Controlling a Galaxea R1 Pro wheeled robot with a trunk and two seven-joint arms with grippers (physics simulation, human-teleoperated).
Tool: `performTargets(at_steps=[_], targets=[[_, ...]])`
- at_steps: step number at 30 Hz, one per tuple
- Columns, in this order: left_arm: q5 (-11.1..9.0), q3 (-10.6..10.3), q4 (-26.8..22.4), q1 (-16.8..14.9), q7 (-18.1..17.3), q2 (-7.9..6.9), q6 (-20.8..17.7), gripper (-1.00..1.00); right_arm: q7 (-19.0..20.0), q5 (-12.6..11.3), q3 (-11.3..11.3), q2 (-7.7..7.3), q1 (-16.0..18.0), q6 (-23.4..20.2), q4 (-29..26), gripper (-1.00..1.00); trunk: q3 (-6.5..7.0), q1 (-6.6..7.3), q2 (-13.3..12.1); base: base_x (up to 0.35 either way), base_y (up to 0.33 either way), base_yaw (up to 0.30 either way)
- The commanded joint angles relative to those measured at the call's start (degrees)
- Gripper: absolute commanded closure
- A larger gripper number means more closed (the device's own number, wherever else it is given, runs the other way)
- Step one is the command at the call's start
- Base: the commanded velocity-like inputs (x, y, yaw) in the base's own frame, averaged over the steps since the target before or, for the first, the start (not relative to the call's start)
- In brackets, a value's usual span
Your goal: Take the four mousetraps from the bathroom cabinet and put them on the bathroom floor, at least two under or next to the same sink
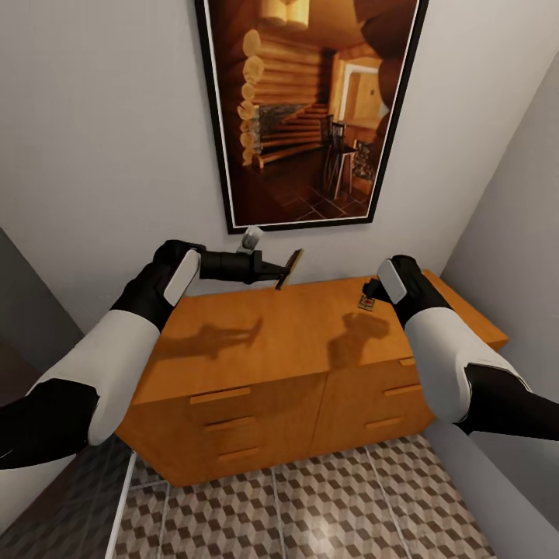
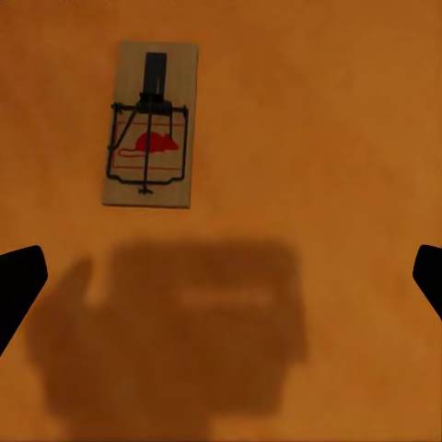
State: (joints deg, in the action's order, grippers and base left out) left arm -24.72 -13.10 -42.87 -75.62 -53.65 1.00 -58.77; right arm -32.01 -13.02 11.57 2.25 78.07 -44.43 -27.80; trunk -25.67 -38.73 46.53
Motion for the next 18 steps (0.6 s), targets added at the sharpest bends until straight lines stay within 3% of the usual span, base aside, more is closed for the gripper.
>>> performTargets(at_steps=[1, 18], targets=[[0.29, -0.05, -0.38, -0.05, -0.3, -0.02, -0.01, 1.0, -0.52, -0.6, 0.15, 0.04, 0.05, 0.06, 0.04, -1.0, -0.07, -0.01, 0.05, 0.0, 0.0, 0.0], [0.2, 0.0, -2.04, -0.05, -0.41, 0.05, -0.03, 1.0, -0.28, -0.68, 0.12, 0.04, 0.04, 0.34, 0.39, -1.0, -0.07, -0.01, 0.05, 0.0, 0.0, 0.0]])
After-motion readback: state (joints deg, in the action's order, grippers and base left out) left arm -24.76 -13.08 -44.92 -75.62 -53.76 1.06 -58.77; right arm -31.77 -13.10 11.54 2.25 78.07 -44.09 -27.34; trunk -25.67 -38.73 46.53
